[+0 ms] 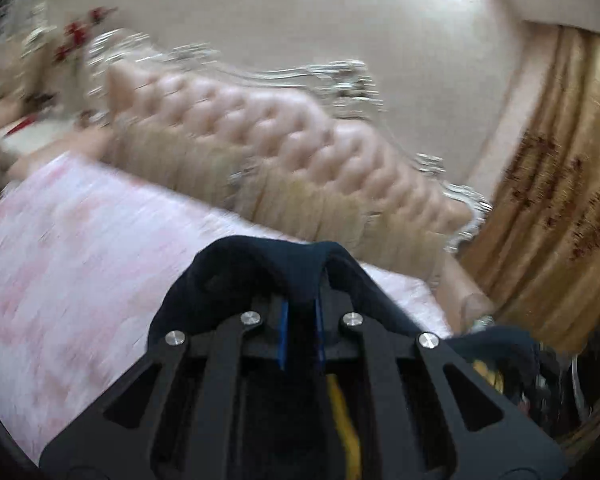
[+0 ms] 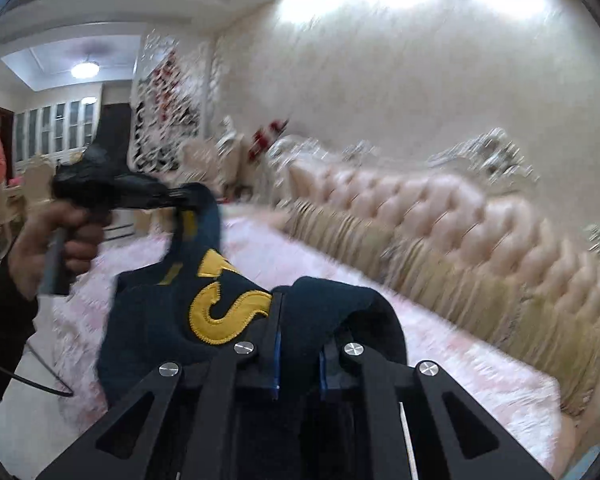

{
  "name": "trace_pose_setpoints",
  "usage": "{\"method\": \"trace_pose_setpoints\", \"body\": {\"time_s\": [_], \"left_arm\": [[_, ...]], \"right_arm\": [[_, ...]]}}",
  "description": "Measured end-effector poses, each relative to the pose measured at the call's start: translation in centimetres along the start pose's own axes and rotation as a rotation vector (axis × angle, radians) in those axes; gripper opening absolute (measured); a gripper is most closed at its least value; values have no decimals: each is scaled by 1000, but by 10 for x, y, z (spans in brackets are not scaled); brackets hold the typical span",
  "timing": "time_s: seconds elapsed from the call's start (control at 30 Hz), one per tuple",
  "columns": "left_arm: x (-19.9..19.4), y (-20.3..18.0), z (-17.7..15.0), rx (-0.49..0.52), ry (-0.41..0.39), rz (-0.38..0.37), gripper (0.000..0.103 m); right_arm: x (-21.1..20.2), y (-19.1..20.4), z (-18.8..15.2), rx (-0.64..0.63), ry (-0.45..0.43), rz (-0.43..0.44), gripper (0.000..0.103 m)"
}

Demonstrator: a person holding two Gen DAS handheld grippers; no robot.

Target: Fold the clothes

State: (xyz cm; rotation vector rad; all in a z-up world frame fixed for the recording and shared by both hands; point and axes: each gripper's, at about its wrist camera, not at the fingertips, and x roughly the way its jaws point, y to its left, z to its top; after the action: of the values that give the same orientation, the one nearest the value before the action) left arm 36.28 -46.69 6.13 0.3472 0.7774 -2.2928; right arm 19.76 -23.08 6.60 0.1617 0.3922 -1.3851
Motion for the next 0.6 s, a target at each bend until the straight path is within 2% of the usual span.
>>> {"method": "trace_pose_setpoints", "body": {"time_s": [0.13, 0.27, 0.37, 0.5, 0.6], "left_arm": [[48, -70, 43, 76, 40, -164, 11], [74, -118, 45, 142, 83, -259, 11], [109, -116, 27, 152, 148, -206, 11], [183, -78, -15, 121, 289, -46, 11], [228, -39, -45, 79, 370, 68, 11]], "right_arm": [[-30, 16, 9, -27, -34, -6, 13], [-41, 36, -3, -51, -25, 2, 13], [-26, 36, -25, -8, 25, -8, 13], [20, 25, -77, 119, 162, -23, 14], [47, 24, -120, 148, 274, -62, 17]]}}
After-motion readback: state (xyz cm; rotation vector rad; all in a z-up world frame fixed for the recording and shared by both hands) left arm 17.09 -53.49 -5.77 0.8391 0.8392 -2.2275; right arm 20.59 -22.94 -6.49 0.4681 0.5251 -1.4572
